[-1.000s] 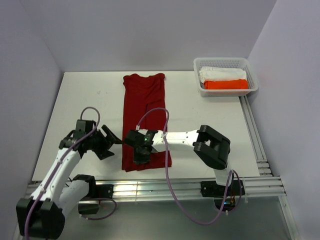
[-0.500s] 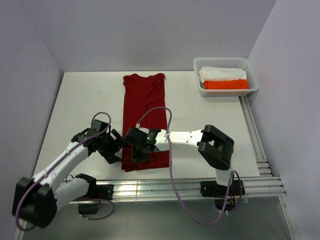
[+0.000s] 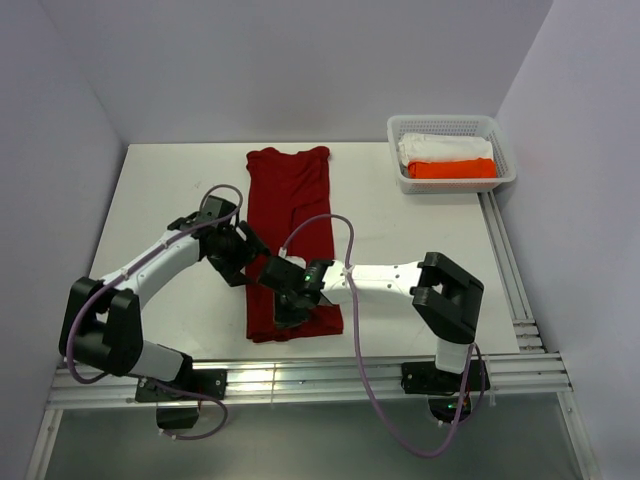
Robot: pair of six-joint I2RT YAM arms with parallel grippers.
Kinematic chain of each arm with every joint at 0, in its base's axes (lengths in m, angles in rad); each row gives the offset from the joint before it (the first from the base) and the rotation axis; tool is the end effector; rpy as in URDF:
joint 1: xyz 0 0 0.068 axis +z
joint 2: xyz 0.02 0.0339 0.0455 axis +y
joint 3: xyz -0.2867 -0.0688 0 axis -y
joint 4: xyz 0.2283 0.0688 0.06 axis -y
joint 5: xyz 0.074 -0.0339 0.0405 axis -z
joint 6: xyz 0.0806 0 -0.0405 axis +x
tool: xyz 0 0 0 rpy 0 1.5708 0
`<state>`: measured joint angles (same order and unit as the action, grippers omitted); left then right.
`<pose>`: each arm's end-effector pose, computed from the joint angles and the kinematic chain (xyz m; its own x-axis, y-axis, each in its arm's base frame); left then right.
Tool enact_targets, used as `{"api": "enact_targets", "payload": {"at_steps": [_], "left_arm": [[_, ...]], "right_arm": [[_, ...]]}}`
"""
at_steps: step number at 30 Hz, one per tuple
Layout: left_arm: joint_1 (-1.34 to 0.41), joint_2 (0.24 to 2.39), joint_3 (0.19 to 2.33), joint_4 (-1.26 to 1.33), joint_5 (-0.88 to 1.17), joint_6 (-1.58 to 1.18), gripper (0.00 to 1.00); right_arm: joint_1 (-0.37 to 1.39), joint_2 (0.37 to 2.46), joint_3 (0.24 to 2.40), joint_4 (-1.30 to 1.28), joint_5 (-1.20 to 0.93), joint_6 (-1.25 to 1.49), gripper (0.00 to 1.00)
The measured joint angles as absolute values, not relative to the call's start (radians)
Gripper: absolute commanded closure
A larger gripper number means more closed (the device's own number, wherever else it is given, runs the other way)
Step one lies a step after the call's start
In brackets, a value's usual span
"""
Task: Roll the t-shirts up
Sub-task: Fold the tshirt
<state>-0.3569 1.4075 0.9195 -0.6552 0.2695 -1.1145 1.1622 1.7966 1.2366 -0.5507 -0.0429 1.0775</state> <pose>0.2418 -0.1131 0.2043 -0.7709 -0.6361 0.0348 -0.5714 0.6664 -0.4790 0.1471 0.3484 0.1840 -0.9828 -0.0551 -0.1764 -0.1242 0.9039 0.4093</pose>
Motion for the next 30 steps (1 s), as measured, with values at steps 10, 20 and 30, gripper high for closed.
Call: {"api": "enact_targets", "payload": {"at_steps": [10,20,30], "left_arm": [[-0.357,1.467,0.966,-0.662,0.257,-1.075,0.16],[-0.357,1.491,0.968,-0.663,0.256,-1.062,0.16],[-0.357,1.495,0.983,-0.667,0.256,-1.045,0.16]], "right_arm": [[1.160,1.763,1.133,-0.545,-0.067,1.047,0.50],[1.156,1.716,1.129,-0.537,-0.049,1.042,0.55],[1.155,1.776,1.129,-0.509,-0.048,1.039,0.71]]}}
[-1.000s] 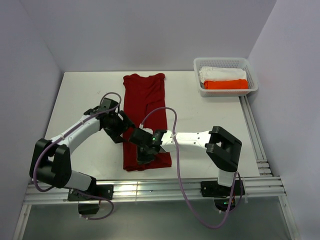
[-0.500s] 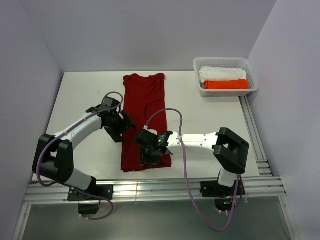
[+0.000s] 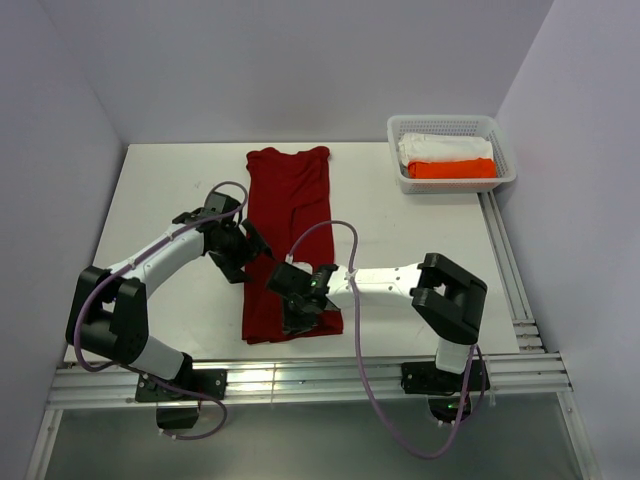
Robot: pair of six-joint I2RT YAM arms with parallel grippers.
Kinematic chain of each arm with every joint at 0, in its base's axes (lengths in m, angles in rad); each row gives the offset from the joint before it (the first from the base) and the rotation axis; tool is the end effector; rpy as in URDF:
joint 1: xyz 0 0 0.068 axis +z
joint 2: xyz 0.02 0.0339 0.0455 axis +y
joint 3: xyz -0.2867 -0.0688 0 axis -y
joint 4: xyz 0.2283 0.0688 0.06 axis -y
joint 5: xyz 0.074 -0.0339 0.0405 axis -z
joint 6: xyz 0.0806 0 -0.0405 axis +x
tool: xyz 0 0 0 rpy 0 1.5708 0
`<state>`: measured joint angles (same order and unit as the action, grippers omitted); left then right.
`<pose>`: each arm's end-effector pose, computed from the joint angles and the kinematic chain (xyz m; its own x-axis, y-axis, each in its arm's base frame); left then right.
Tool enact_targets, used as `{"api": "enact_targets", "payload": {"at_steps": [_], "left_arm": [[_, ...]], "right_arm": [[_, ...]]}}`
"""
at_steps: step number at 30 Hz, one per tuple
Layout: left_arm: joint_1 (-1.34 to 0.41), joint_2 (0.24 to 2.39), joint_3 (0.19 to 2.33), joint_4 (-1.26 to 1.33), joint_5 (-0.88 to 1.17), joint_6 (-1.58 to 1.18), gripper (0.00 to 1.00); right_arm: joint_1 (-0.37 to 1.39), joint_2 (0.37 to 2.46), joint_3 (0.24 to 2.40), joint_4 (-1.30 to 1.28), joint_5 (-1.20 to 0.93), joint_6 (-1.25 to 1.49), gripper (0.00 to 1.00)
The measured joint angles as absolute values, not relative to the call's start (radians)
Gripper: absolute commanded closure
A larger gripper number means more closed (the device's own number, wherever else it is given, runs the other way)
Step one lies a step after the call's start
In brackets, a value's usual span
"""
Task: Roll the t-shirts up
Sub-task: Fold the tshirt, then roll the tshirt
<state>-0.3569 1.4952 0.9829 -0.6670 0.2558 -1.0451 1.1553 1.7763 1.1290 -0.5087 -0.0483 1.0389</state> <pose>0.2597 -0.1186 0.1993 -0.8052 -0.5929 0.0108 -0.5341 0.7173 -0.4474 0.1414 0.3301 0.1630 -0.9817 -0.0925 -0.1663 -0.1491 0.9171 0.3697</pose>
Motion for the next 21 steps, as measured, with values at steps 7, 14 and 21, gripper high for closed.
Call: {"api": "enact_targets", "payload": {"at_steps": [7,14,21], "left_arm": [[-0.357,1.496,0.983,-0.671,0.256,-1.034,0.16],[-0.357,1.496,0.983,-0.678,0.255,-1.029,0.16],[-0.357,1.488,0.965,-0.683,0.253,-1.014,0.16]], "right_arm": [[1.155,1.777,1.124,-0.491,-0.044,1.047,1.00],[1.153,1.750,1.068,-0.482,-0.027,1.069,1.00],[1.147,1.711,1.011,-0.463,-0.035,1.085,0.85]]}}
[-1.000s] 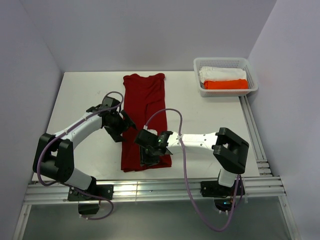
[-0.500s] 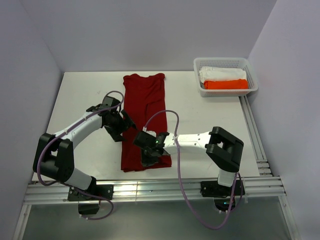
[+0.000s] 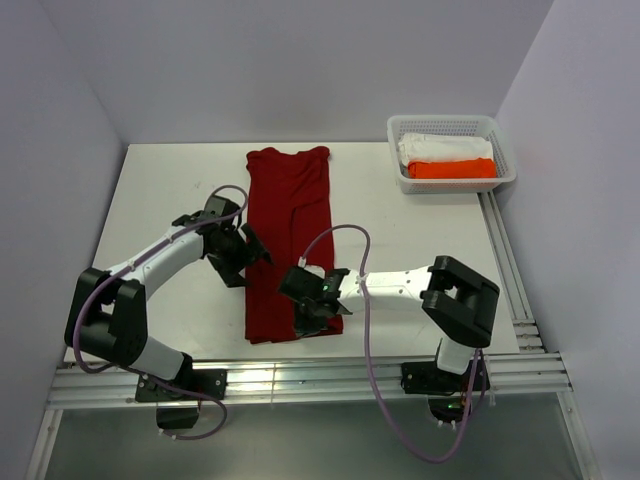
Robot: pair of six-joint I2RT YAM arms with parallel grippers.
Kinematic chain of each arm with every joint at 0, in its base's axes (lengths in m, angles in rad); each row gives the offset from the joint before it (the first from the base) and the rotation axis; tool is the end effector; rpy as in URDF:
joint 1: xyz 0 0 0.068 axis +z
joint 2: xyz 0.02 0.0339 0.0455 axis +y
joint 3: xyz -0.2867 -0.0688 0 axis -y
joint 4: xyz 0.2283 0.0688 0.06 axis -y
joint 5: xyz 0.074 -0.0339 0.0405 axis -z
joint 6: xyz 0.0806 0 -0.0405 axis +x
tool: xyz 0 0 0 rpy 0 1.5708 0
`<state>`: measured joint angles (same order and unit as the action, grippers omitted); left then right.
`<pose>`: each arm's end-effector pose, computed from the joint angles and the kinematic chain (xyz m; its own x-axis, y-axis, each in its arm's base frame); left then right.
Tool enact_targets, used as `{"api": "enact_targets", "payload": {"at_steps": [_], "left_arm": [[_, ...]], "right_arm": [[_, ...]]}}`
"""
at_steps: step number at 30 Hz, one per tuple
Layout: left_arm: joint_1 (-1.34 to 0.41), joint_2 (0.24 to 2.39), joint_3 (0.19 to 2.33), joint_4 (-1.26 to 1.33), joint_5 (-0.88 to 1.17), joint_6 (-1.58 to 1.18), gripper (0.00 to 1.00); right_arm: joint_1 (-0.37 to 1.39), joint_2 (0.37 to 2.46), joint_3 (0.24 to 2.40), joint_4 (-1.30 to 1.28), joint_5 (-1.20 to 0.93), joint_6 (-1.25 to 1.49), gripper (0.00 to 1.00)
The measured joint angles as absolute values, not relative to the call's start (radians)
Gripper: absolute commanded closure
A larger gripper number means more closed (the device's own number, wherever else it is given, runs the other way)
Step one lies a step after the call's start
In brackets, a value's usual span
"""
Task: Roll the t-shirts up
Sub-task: Roll the tshirt
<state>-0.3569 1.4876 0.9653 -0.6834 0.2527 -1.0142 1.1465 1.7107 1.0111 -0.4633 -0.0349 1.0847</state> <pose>0.2537 -0.1161 0.1953 -0.8206 -0.5714 0.0097 -0.5202 0.7399 -0.4265 0.1352 0.3061 0.1544 -0.9869 -0.0382 -0.1570 -0.0940 0.9260 0.3657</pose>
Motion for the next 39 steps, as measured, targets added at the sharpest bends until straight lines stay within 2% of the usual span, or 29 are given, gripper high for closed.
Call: {"api": "enact_targets", "payload": {"at_steps": [3,7,11,16,21,28,33,39], "left_arm": [[-0.357,1.468,0.929,-0.697,0.247,-1.008,0.16],[-0.357,1.422,0.881,-0.724,0.242,-1.006,0.15],[-0.357,1.343,0.839,-0.759,0.237,-1.000,0.14],[-0.357,1.216,0.780,-0.789,0.237,-0.981,0.14],[-0.357,1.140,0.689,-0.801,0.238,-0.978,0.15],[-0.357,1.130,0.596,-0.776,0.242,-0.981,0.21],[-0.368,1.162,0.560,-0.701,0.265,-0.985,0.31],[-0.424,1.180,0.505,-0.639,0.287,-1.026,0.31]], "right_arm": [[1.147,1.725,1.011,-0.451,-0.061,1.080,0.81],[1.147,1.734,1.010,-0.442,-0.088,1.076,0.67],[1.145,1.703,1.010,-0.447,-0.095,1.065,0.62],[1.118,1.512,0.956,-0.447,-0.102,1.048,0.55],[0.974,1.286,0.785,-0.427,-0.125,1.026,0.42],[0.839,1.209,0.586,-0.437,-0.149,1.014,0.39],[0.793,1.247,0.555,-0.391,-0.182,1.012,0.39],[0.781,1.305,0.554,-0.330,-0.223,1.009,0.41]]}}
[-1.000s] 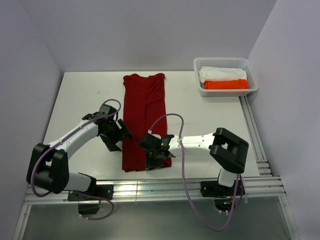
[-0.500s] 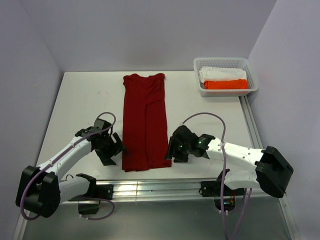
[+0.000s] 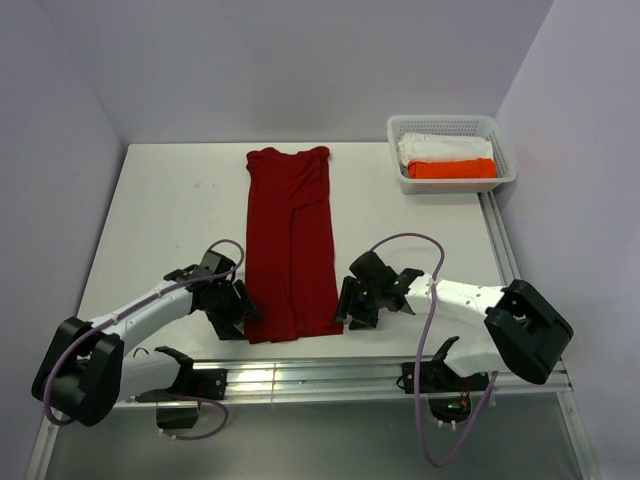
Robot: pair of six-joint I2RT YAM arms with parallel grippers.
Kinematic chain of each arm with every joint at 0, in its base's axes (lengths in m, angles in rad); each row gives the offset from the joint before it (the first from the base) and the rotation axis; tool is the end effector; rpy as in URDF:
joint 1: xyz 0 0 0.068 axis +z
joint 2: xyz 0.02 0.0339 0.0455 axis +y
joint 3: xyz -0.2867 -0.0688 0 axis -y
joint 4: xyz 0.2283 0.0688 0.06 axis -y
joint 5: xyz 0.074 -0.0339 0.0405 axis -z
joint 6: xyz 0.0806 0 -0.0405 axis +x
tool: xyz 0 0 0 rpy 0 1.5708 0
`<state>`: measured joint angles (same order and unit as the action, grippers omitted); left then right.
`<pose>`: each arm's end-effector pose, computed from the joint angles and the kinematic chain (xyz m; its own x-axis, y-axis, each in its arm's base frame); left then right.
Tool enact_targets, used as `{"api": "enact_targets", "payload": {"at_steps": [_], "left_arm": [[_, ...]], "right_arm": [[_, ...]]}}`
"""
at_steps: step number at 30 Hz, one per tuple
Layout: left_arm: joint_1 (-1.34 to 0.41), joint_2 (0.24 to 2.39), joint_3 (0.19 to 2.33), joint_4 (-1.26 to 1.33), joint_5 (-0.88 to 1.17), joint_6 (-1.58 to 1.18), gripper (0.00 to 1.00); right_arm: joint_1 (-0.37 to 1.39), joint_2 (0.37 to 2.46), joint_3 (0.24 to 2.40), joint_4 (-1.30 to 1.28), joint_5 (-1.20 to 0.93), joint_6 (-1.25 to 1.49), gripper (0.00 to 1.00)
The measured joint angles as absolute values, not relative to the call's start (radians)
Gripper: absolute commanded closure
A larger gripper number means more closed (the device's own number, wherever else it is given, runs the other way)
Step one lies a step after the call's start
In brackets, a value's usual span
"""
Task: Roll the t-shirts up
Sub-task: Roll the tshirt
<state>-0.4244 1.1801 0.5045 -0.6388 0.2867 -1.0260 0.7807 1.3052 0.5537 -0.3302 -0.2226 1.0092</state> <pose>0.1408 -0.0887 0.1363 -0.8505 -0.5159 0.1025 -0.5153 0.7783 -0.3586 0.1468 0.1704 0.1434 -0.9773 0.1938 -0.0852 0.1260 0.8560 0.5014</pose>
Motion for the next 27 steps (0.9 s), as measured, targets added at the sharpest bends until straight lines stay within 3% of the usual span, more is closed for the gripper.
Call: {"api": "enact_targets", "payload": {"at_steps": [8,19,22,23,27], "left_arm": [[-0.542,1.179,0.471,-0.557,0.335,-1.129,0.34],[-0.561,1.122,0.451,-0.590,0.296,-1.151,0.36],[-0.561,1.129,0.451,-0.593,0.293,-1.153,0.42],[-0.561,1.132,0.451,-0.593,0.292,-1.155,0.52],[-0.561,1.163,0.457,-0.597,0.282,-1.156,0.65]], "right_arm": [[0.781,1.333,0.548,-0.277,-0.262,1.013,0.48],[0.781,1.368,0.545,-0.228,-0.300,1.013,0.59],[0.781,1.372,0.539,-0.219,-0.308,1.013,0.64],[0.781,1.372,0.537,-0.216,-0.309,1.012,0.68],[0.781,1.374,0.534,-0.218,-0.308,1.011,0.69]]}}
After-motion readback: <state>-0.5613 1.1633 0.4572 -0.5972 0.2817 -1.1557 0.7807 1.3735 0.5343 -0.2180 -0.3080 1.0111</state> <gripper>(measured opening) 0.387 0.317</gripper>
